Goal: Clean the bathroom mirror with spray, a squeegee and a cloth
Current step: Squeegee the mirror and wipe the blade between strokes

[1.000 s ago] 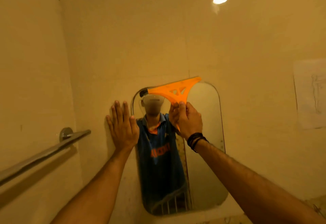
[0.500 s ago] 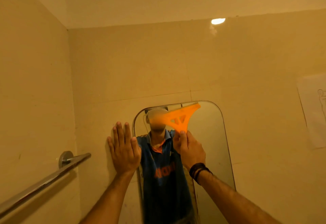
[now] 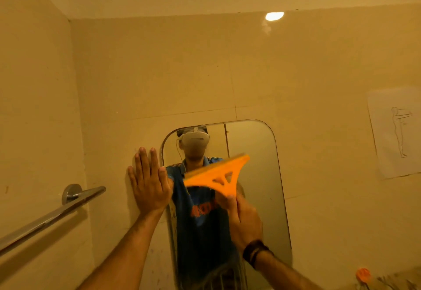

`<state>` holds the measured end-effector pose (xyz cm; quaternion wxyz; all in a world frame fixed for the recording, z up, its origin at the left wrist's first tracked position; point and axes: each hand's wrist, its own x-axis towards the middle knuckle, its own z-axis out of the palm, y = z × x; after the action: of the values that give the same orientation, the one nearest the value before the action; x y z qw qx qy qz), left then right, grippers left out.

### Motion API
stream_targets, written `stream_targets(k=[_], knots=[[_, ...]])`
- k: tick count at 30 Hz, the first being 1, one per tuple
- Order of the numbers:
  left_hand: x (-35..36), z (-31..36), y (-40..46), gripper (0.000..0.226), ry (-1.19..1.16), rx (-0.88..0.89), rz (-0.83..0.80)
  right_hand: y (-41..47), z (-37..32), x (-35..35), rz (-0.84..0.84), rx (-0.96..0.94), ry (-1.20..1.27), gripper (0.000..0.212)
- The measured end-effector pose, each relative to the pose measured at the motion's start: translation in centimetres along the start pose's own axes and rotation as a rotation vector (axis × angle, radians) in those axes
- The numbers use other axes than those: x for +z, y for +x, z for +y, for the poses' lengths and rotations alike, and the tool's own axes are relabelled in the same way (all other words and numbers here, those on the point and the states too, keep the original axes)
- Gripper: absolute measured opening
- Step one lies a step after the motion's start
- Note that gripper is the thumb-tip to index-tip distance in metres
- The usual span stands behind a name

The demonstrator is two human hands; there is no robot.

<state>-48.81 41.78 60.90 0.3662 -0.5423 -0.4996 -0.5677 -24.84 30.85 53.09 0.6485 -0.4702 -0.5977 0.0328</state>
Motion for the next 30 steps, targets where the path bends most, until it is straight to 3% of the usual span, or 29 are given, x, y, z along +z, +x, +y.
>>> stream_targets(k=[4, 7, 20, 25, 30], knots=[[0.0, 0.0, 0.0, 0.062, -0.008, -0.008, -0.002, 6.6, -4.3, -1.6, 0.060, 0.008, 0.011, 0.042], [0.1, -0.2, -0.6, 0.062, -0.015, -0.006, -0.010, 8.8, -4.9, -2.6, 0.049, -0.024, -0.077, 0.051], [0.4, -0.8, -2.4, 0.061, -0.040, -0.008, -0.034, -6.6, 8.1, 0.0, -0.099, 0.097, -0.228, 0.060], [0.2, -0.5, -2.6, 0.060, -0.039, -0.017, -0.025, -7.5, 7.2, -0.6, -0.043, 0.041, -0.243, 0.064], [0.3, -0.7, -2.7, 0.061, -0.033, -0.017, -0.022, -1.0, 3.2, -1.7, 0.063, -0.036, -0.122, 0.060]])
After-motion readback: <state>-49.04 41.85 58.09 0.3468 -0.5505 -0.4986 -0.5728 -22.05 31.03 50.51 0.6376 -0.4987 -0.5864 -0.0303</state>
